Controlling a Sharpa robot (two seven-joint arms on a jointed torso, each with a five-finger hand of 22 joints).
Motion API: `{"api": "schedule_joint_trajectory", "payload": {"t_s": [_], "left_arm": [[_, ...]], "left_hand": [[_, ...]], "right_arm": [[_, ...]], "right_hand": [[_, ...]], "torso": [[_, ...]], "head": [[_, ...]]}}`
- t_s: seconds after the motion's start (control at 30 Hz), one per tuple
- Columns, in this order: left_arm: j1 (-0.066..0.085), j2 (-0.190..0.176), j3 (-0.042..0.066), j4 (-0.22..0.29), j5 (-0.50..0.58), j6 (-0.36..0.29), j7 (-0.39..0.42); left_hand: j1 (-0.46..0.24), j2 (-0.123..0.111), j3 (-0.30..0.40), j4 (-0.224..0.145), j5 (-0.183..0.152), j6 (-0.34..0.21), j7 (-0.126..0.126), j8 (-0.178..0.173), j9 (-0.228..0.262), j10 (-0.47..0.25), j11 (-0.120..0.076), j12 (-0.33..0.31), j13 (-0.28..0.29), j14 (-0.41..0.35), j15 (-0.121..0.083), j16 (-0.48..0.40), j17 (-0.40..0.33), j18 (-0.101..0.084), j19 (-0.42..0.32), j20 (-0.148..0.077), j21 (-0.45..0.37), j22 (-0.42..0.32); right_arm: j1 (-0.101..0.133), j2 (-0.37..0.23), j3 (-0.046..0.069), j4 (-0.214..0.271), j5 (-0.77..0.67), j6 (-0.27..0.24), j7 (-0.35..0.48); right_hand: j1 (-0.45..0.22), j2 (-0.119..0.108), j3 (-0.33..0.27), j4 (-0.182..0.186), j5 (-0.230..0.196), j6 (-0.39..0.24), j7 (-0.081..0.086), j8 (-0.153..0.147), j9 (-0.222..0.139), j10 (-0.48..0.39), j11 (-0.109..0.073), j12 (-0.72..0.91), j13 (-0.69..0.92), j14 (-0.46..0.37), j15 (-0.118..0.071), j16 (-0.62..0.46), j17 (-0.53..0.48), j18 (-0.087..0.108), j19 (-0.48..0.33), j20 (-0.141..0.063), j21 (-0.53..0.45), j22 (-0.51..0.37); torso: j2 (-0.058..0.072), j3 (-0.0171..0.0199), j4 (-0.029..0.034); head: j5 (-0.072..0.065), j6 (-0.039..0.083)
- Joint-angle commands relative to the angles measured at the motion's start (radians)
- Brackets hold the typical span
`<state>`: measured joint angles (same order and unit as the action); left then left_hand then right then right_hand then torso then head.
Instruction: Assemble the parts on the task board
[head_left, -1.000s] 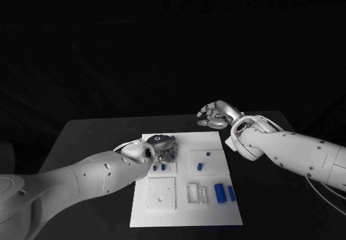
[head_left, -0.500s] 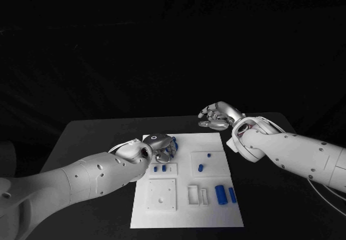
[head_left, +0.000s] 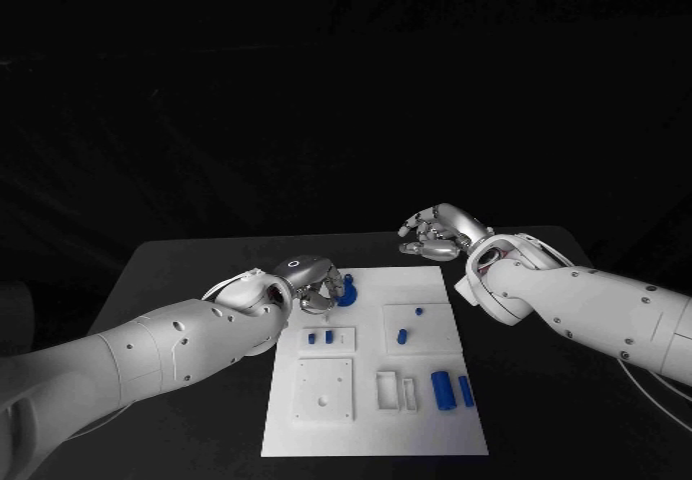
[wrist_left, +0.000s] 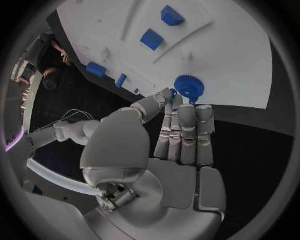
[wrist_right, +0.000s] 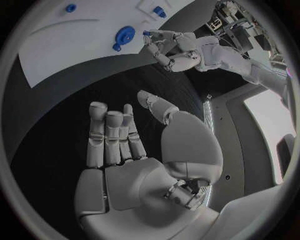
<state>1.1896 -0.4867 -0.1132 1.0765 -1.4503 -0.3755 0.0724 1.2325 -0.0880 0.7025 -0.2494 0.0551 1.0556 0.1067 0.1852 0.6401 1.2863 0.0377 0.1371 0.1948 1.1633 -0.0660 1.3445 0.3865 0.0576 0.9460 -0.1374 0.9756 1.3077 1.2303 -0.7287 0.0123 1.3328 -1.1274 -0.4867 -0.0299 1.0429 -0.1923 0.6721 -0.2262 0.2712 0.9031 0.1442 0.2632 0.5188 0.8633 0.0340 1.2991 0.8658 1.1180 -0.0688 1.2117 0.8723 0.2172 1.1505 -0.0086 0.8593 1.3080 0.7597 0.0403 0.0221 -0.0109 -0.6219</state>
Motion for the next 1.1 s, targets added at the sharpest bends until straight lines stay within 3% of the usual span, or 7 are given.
{"api": "schedule_joint_trajectory", "payload": {"t_s": [0.03, 0.33, 0.83, 1.1], "left_arm": [[0.001, -0.011, 0.000, 0.006, 0.039, 0.030, 0.010], [0.001, -0.043, -0.002, 0.015, 0.042, 0.051, 0.007], [0.000, -0.047, -0.002, 0.015, 0.079, 0.047, 0.030], [0.000, -0.065, -0.002, 0.043, 0.132, 0.073, 0.058]], "left_hand": [[-0.002, 0.007, 0.005, 0.001, 0.003, 0.007, 0.000, 0.007, -0.001, 0.010, 0.008, 0.007, 0.018, 0.005, 0.000, -0.001, 0.000, 0.048, 0.006, -0.020, 0.004, 0.012], [-0.004, 0.007, 0.005, 0.002, 0.003, 0.007, 0.000, 0.007, -0.001, 0.011, 0.008, 0.006, 0.018, 0.006, 0.000, -0.001, 0.000, 0.048, 0.006, -0.020, 0.004, 0.011], [-0.007, 0.006, 0.005, 0.001, 0.003, 0.002, 0.002, 0.006, -0.004, 0.009, 0.009, 0.003, 0.018, 0.008, 0.000, -0.003, 0.000, 0.048, 0.008, -0.022, 0.004, 0.011], [-0.041, -0.041, -0.027, 0.001, 0.003, -0.054, 0.023, -0.021, -0.021, 0.000, 0.014, -0.009, 0.016, 0.010, 0.005, -0.003, 0.003, 0.046, 0.010, -0.021, 0.010, 0.015]], "right_arm": [[0.000, -0.002, 0.000, 0.002, -0.004, 0.010, 0.010], [0.000, -0.005, 0.000, 0.003, -0.004, 0.010, 0.011], [0.000, -0.004, 0.000, 0.002, -0.004, 0.011, 0.011], [0.000, -0.007, 0.000, 0.004, -0.004, 0.017, 0.011]], "right_hand": [[0.000, -0.002, -0.004, 0.000, 0.002, 0.002, 0.004, -0.001, 0.000, -0.002, 0.004, 0.006, -0.001, -0.003, 0.000, 0.003, -0.001, 0.045, 0.002, -0.008, 0.002, 0.019], [0.001, -0.002, -0.004, 0.000, 0.002, 0.002, 0.004, -0.001, 0.000, -0.002, 0.004, 0.006, -0.001, -0.004, 0.000, 0.003, -0.001, 0.045, 0.002, -0.008, 0.001, 0.019], [0.001, -0.001, -0.004, -0.001, 0.003, 0.002, 0.003, -0.001, 0.000, -0.002, 0.004, 0.006, -0.001, -0.004, 0.000, 0.003, -0.001, 0.045, 0.002, -0.008, 0.001, 0.019], [0.003, -0.001, -0.004, -0.002, 0.003, 0.002, 0.003, -0.001, 0.000, -0.002, 0.004, 0.006, -0.001, -0.004, 0.000, 0.003, -0.001, 0.045, 0.002, -0.008, 0.001, 0.019]], "torso": [[0.000, 0.0007, -0.0002], [0.000, 0.0001, 0.0004], [0.001, 0.0005, -0.0012], [0.001, 0.0013, -0.0022]], "head": [[0.000, -0.003], [0.001, -0.007], [0.003, -0.006], [0.001, -0.005]]}}
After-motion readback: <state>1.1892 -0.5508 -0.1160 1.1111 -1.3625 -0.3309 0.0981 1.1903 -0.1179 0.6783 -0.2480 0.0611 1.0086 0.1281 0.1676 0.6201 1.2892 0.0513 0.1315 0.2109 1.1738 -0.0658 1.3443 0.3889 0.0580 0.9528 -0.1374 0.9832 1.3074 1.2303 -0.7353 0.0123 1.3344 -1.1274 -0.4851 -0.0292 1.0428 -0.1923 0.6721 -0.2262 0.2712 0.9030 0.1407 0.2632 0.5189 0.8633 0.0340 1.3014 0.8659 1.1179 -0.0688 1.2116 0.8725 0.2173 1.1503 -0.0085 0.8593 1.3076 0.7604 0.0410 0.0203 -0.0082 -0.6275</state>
